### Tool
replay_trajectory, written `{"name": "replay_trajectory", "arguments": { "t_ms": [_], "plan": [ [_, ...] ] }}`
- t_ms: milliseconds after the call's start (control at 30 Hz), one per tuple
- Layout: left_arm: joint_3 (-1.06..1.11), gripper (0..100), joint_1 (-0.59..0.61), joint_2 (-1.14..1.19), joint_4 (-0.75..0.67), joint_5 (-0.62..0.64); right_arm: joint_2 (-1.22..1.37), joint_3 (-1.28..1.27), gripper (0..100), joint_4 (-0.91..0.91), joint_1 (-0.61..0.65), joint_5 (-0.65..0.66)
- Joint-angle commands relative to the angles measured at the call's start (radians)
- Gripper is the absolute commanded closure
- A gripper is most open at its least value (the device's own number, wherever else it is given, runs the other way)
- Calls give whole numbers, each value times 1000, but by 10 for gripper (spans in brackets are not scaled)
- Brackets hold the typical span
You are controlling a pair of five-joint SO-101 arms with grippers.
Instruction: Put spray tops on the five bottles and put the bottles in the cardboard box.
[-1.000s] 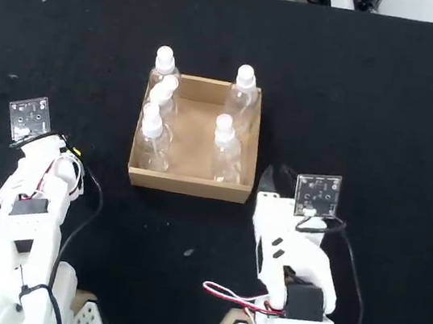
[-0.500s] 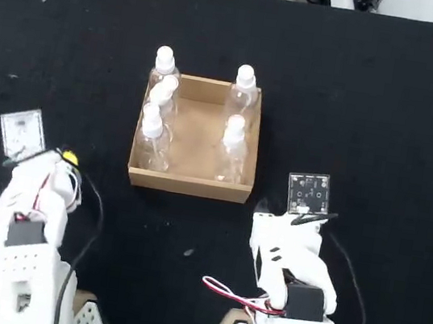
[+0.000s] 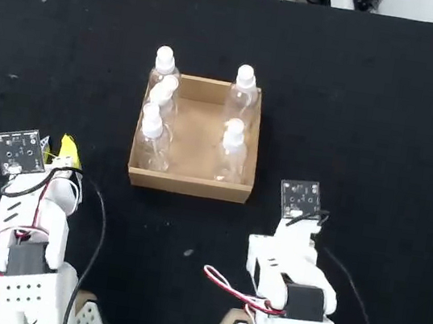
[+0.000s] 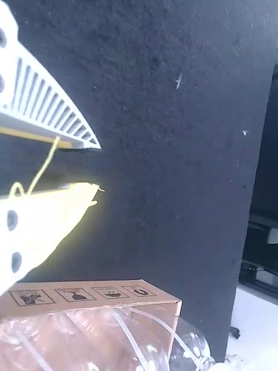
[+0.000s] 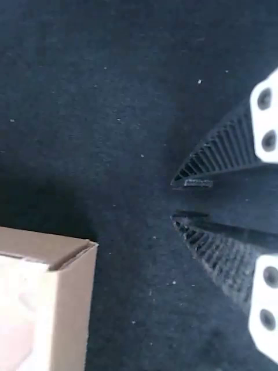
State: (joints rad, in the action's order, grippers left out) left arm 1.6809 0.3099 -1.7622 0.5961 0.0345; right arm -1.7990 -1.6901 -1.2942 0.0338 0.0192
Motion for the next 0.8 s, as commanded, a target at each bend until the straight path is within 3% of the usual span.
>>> {"name": "replay_trajectory", "arguments": {
  "t_ms": [0, 100, 267, 667, 767],
  "plan": [
    [21, 970, -10, -20, -25, -8, -96, 8, 955, -12, -25, 6],
    [21, 970, 7, -17, 54, -8, -96, 8, 955, -12, -25, 6],
    [21, 970, 81, -25, 310, -8, -96, 8, 955, -12, -25, 6],
    [21, 970, 122, -25, 661, -6, -96, 7, 955, -12, -25, 6],
    [21, 970, 124, -25, 660, -6, -96, 7, 955, -12, -25, 6]
  ]
}}
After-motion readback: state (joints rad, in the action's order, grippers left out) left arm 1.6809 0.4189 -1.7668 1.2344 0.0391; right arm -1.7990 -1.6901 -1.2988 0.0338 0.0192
